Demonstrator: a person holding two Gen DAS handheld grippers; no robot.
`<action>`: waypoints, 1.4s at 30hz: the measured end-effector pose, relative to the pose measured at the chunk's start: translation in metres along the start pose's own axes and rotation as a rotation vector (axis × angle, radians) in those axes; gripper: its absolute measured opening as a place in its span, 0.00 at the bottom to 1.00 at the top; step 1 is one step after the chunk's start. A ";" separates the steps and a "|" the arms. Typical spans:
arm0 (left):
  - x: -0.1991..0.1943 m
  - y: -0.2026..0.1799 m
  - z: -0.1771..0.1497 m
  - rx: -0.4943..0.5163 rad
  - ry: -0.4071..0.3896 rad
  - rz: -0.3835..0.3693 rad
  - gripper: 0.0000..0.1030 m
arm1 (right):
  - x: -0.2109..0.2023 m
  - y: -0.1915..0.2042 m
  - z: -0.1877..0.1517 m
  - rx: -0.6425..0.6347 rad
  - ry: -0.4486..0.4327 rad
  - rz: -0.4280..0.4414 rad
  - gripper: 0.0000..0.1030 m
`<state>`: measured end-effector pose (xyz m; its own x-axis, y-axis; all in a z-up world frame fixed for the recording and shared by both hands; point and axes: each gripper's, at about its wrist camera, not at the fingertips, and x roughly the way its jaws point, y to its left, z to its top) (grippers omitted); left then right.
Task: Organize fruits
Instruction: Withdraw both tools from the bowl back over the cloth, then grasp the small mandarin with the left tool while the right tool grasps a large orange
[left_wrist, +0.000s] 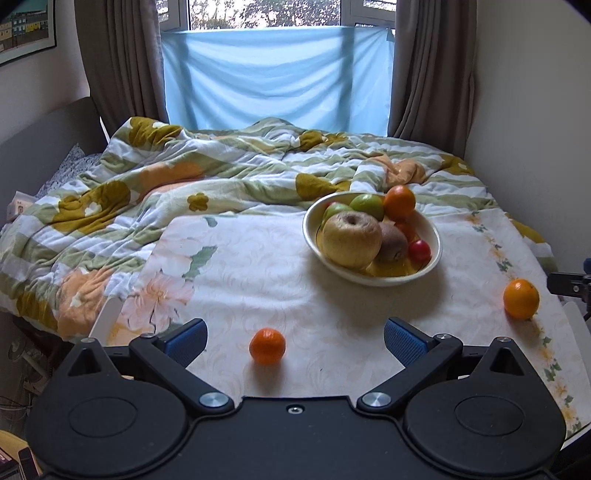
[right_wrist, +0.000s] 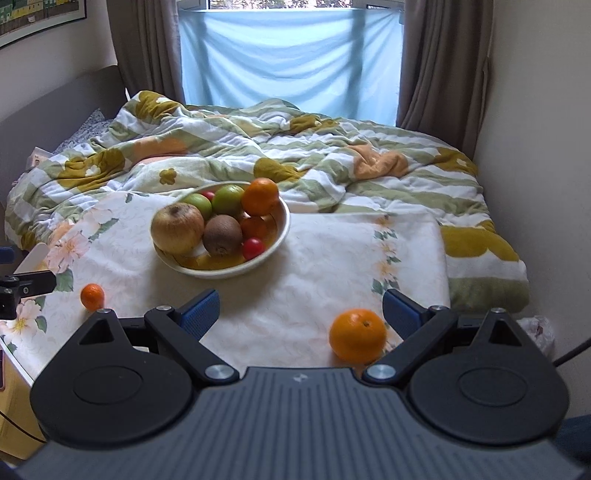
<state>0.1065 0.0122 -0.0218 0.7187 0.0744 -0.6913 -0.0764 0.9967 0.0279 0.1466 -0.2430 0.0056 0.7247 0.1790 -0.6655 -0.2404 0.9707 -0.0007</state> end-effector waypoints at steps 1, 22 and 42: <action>0.004 0.001 -0.004 -0.001 0.006 0.002 1.00 | 0.002 -0.003 -0.004 0.007 0.010 -0.004 1.00; 0.096 0.017 -0.026 0.066 0.092 0.026 0.76 | 0.077 -0.046 -0.056 0.043 0.105 -0.020 1.00; 0.097 0.027 -0.032 0.021 0.134 -0.023 0.38 | 0.110 -0.046 -0.046 0.065 0.119 -0.019 1.00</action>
<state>0.1522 0.0455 -0.1112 0.6209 0.0481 -0.7824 -0.0460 0.9986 0.0249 0.2075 -0.2749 -0.1017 0.6462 0.1436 -0.7495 -0.1821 0.9828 0.0314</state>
